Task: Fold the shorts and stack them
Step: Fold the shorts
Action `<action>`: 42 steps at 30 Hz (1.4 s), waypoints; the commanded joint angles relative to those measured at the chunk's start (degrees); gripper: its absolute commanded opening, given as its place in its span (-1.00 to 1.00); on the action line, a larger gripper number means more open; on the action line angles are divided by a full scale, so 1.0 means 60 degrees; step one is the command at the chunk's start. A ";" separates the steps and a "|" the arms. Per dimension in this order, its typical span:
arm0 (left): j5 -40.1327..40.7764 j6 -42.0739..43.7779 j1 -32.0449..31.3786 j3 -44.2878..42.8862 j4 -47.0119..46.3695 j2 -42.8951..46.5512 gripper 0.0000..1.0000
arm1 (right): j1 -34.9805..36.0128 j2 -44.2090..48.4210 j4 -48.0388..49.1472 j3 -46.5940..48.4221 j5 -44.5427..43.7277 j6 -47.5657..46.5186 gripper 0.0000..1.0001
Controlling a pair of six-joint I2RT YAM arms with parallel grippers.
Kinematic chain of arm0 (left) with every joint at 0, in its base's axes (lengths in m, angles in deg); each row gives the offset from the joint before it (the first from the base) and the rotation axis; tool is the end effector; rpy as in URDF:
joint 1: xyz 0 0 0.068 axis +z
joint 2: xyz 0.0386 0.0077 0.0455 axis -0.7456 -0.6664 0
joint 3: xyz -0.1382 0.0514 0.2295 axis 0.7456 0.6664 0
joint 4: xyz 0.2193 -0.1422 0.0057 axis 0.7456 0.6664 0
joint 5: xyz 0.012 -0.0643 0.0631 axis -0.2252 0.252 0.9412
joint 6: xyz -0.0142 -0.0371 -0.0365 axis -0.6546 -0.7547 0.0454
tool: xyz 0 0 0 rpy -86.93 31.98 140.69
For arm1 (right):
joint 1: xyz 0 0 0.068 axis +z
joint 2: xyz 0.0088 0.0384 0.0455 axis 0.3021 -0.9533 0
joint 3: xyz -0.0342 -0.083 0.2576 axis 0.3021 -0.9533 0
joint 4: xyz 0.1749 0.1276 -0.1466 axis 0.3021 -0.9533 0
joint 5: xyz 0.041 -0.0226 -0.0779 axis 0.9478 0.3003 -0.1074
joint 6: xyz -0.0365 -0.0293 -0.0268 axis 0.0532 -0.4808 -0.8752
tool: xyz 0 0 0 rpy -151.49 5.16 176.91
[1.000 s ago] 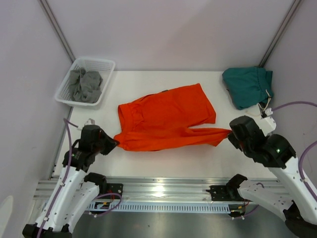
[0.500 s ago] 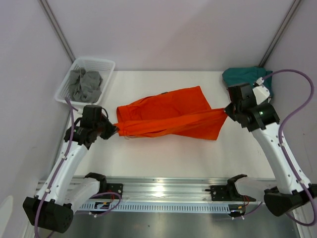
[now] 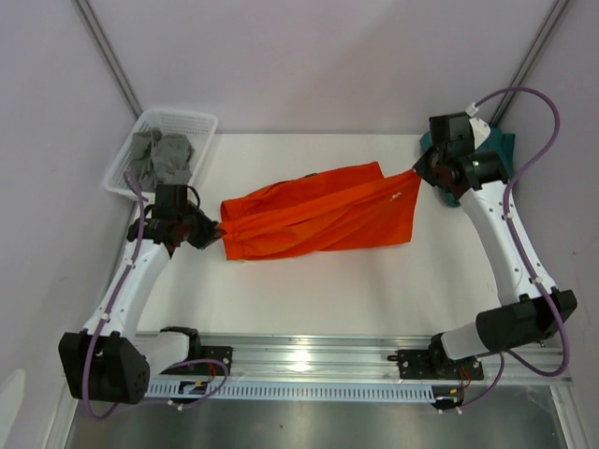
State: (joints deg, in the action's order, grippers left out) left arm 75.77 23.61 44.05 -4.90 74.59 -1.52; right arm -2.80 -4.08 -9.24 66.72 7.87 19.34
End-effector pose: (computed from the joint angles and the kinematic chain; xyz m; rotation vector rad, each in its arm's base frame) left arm 0.2144 -0.0197 0.2814 -1.0278 2.3345 -0.5598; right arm 0.2778 0.0605 0.4165 0.7204 2.1454 0.1191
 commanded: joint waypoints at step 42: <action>-0.1026 -0.0720 0.1294 -0.4363 -0.0646 -0.5411 -0.99 | -0.1014 -0.5365 0.5793 0.1279 0.1694 -0.1110 -1.00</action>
State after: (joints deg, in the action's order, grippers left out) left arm 70.90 19.96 51.00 -25.73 70.11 -31.69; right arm -7.93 -35.51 22.86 71.71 18.54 12.45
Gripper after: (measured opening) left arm 0.025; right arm 0.007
